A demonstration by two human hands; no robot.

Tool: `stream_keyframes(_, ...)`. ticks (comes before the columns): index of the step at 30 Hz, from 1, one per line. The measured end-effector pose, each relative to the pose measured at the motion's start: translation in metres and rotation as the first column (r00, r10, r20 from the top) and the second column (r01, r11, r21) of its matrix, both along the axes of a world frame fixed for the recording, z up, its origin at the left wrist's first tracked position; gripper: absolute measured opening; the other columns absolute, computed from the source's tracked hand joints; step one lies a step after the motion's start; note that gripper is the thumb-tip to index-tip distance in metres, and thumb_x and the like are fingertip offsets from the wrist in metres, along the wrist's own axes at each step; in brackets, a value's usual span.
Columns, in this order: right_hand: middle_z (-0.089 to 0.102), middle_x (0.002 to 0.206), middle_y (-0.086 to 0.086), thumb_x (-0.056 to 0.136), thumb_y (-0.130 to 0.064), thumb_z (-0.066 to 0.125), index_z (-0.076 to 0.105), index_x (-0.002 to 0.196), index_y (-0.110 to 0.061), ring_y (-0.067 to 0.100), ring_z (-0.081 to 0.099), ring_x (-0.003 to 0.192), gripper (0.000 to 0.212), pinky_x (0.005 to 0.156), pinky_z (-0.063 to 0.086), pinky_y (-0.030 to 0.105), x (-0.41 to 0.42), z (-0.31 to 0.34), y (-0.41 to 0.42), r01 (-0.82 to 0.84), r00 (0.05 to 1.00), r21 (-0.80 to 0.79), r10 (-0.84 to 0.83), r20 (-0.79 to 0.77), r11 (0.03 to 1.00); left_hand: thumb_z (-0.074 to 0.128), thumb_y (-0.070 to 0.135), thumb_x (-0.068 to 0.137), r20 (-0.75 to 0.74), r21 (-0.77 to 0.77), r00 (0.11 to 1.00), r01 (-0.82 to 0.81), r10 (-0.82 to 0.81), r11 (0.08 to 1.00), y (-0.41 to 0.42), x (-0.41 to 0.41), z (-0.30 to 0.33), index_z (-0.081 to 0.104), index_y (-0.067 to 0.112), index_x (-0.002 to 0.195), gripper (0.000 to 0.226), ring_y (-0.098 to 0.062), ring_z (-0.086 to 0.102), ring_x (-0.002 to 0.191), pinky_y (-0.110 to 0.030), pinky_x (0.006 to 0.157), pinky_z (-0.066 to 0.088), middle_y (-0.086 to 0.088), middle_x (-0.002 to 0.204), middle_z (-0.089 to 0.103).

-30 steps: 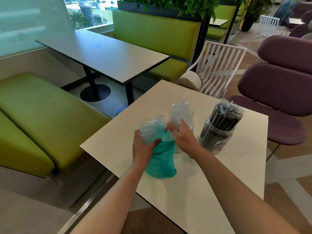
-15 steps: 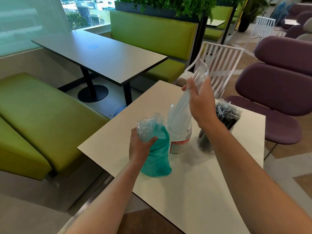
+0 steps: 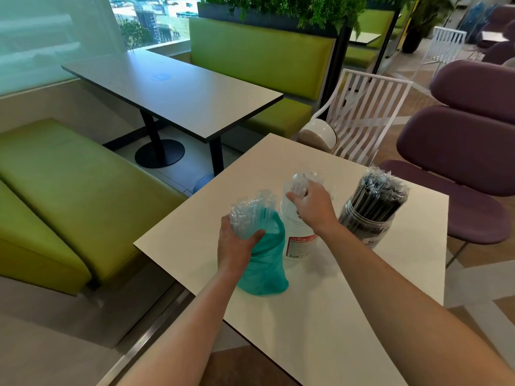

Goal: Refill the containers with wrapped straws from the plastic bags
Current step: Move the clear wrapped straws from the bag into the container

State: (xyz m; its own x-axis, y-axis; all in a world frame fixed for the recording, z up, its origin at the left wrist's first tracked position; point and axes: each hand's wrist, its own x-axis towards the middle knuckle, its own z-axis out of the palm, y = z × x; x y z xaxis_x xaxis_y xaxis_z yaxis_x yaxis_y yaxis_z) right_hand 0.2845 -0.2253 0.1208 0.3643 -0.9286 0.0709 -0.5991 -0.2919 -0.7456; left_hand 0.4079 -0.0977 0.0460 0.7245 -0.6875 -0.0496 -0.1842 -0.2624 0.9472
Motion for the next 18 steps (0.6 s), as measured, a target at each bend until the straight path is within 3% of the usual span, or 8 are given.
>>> stream_keyframes(4, 0.058, 0.097, 0.011, 0.084, -0.028, 0.074, 0.058, 0.101, -0.008, 0.027, 0.057, 0.089, 0.031, 0.066, 0.042, 0.021, 0.004, -0.01, -0.003, -0.022, 0.997, 0.028, 0.024, -0.074, 0.999, 0.085, 0.043, 0.069, -0.009, -0.004, 1.0, 0.005, -0.005, 1.0, 0.001, 0.001, -0.001, 0.038, 0.031, 0.123, 0.072, -0.019, 0.055, 0.112, -0.04, 0.095, 0.053, 0.008, 0.117, 0.052)
stream_keyframes(7, 0.057, 0.116, 0.005, 0.081, -0.025, 0.078, 0.052, 0.121, -0.014, 0.017, 0.055, 0.103, 0.049, 0.08, 0.041, 0.011, 0.01, -0.002, -0.002, 0.001, 0.998, -0.021, 0.0, 0.061, 1.0, 0.085, 0.041, 0.069, -0.026, -0.014, 1.0, 0.004, -0.004, 1.0, 0.002, 0.002, 0.0, 0.038, 0.031, 0.122, 0.072, -0.02, 0.055, 0.111, -0.04, 0.095, 0.053, 0.006, 0.117, 0.053)
stream_keyframes(9, 0.054, 0.117, 0.0, 0.085, -0.026, 0.073, 0.051, 0.123, -0.019, 0.01, 0.053, 0.099, 0.045, 0.071, 0.038, 0.001, 0.014, 0.001, -0.003, 0.019, 0.992, -0.089, -0.007, 0.129, 0.996, 0.085, 0.04, 0.07, -0.034, -0.018, 0.999, 0.002, -0.003, 1.0, 0.002, 0.002, 0.0, 0.037, 0.032, 0.121, 0.071, -0.019, 0.055, 0.11, -0.037, 0.093, 0.053, 0.007, 0.117, 0.052)
stream_keyframes(11, 0.056, 0.116, 0.002, 0.091, -0.024, 0.066, 0.056, 0.119, -0.017, 0.009, 0.053, 0.097, 0.03, 0.064, 0.036, -0.001, 0.016, 0.0, -0.002, 0.038, 0.99, -0.133, -0.019, 0.141, 0.99, 0.085, 0.041, 0.07, -0.035, -0.022, 0.999, 0.003, -0.003, 1.0, 0.002, 0.002, 0.001, 0.037, 0.032, 0.121, 0.07, -0.017, 0.054, 0.109, -0.032, 0.09, 0.051, 0.008, 0.117, 0.052)
stream_keyframes(13, 0.057, 0.116, 0.006, 0.095, -0.02, 0.061, 0.06, 0.116, -0.012, 0.012, 0.056, 0.099, 0.023, 0.071, 0.037, 0.002, 0.016, -0.005, -0.002, 0.049, 0.994, -0.158, -0.033, 0.106, 0.986, 0.085, 0.04, 0.071, -0.044, -0.032, 0.999, 0.009, -0.01, 0.999, 0.003, 0.002, 0.001, 0.037, 0.033, 0.119, 0.068, -0.016, 0.054, 0.107, -0.028, 0.085, 0.049, 0.008, 0.115, 0.052)
stream_keyframes(16, 0.057, 0.119, 0.007, 0.094, -0.017, 0.061, 0.062, 0.116, -0.01, 0.014, 0.057, 0.106, 0.023, 0.082, 0.037, 0.009, 0.015, -0.009, -0.003, 0.038, 0.996, -0.169, -0.024, 0.09, 0.985, 0.085, 0.039, 0.071, -0.053, -0.045, 0.998, 0.018, -0.021, 0.999, 0.005, 0.002, 0.002, 0.037, 0.033, 0.119, 0.068, -0.016, 0.054, 0.107, -0.026, 0.084, 0.047, 0.009, 0.115, 0.052)
stream_keyframes(18, 0.056, 0.123, 0.005, 0.093, -0.017, 0.064, 0.062, 0.117, -0.012, 0.014, 0.059, 0.107, 0.025, 0.083, 0.038, 0.005, 0.012, -0.009, 0.0, 0.003, 0.994, -0.228, 0.023, 0.111, 0.974, 0.084, 0.039, 0.071, -0.046, -0.042, 0.999, 0.023, -0.025, 0.999, 0.006, 0.003, 0.003, 0.036, 0.034, 0.119, 0.068, -0.015, 0.053, 0.107, -0.025, 0.084, 0.046, 0.009, 0.115, 0.051)
